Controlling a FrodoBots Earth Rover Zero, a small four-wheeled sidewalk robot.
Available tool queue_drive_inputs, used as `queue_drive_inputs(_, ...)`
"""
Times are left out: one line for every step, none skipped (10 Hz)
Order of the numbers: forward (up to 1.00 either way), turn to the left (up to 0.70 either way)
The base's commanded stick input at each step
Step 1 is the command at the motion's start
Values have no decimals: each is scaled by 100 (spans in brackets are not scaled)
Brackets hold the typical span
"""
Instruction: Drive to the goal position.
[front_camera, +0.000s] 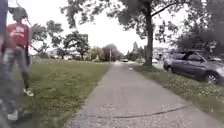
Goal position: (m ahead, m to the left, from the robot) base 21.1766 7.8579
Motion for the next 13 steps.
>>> queue_drive_inputs(70,0)
queue_drive_inputs(70,0)
queue_drive_inputs(70,0)
queue_drive_inputs(70,0)
queue_drive_inputs(70,0)
queue_drive_inputs(70,0)
queue_drive_inputs(70,0)
queue_drive_inputs(70,0)
queue_drive_inputs(70,0)
queue_drive_inputs(70,0)
queue_drive_inputs(70,0)
queue_drive_inputs(70,0)
queue_drive_inputs(70,0)
